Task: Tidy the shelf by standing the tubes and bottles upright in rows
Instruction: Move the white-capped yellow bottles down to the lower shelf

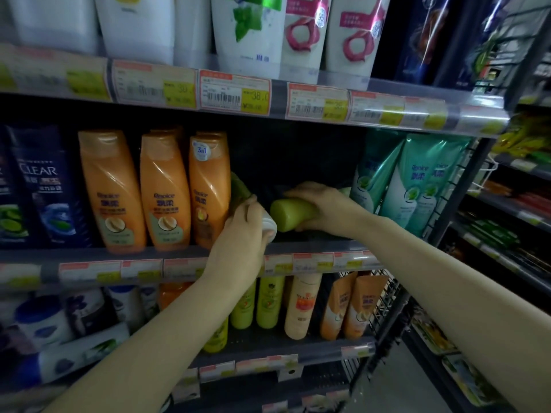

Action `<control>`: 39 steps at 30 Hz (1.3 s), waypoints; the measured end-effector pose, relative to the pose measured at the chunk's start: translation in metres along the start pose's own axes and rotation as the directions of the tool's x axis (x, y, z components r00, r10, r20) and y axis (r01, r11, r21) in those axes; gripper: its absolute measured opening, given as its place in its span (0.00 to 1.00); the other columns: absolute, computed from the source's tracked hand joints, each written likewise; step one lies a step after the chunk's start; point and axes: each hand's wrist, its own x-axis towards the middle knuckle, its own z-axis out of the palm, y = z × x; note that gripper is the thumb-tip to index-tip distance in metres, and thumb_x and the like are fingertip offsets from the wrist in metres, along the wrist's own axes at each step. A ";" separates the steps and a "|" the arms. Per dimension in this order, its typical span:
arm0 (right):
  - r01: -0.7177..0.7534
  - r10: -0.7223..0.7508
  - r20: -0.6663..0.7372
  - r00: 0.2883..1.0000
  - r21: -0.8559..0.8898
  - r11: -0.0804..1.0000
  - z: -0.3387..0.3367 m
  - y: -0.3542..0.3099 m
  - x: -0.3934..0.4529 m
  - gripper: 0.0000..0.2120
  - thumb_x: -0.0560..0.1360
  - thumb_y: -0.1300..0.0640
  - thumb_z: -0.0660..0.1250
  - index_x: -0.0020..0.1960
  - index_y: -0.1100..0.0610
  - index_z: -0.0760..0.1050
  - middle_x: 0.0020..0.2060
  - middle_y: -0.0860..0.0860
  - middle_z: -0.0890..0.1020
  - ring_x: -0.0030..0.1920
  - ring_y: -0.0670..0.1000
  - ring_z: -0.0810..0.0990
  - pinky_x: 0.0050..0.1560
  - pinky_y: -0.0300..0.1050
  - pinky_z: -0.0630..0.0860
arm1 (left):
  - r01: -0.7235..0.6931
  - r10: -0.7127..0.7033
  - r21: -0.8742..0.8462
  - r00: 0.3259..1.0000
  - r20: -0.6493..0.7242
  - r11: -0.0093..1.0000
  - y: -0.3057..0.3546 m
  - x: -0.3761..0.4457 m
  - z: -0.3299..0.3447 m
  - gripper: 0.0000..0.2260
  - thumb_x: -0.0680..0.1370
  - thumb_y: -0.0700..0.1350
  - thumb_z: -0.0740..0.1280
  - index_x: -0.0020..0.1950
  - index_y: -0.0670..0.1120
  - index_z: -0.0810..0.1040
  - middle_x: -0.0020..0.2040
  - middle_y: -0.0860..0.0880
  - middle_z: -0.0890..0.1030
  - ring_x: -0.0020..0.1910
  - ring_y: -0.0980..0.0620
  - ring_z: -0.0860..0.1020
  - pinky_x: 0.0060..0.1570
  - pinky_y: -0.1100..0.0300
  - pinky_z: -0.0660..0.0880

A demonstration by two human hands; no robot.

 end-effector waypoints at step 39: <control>-0.273 0.448 -0.293 0.845 0.485 0.831 -0.013 -0.062 -0.056 0.14 0.68 0.40 0.70 0.41 0.51 0.80 0.35 0.42 0.80 0.39 0.40 0.77 0.35 0.29 0.70 | -0.015 0.011 -0.065 0.999 -0.051 0.998 0.013 0.003 -0.011 0.25 0.68 0.44 0.73 0.63 0.45 0.70 0.65 0.46 0.72 0.64 0.47 0.72 0.49 0.57 0.73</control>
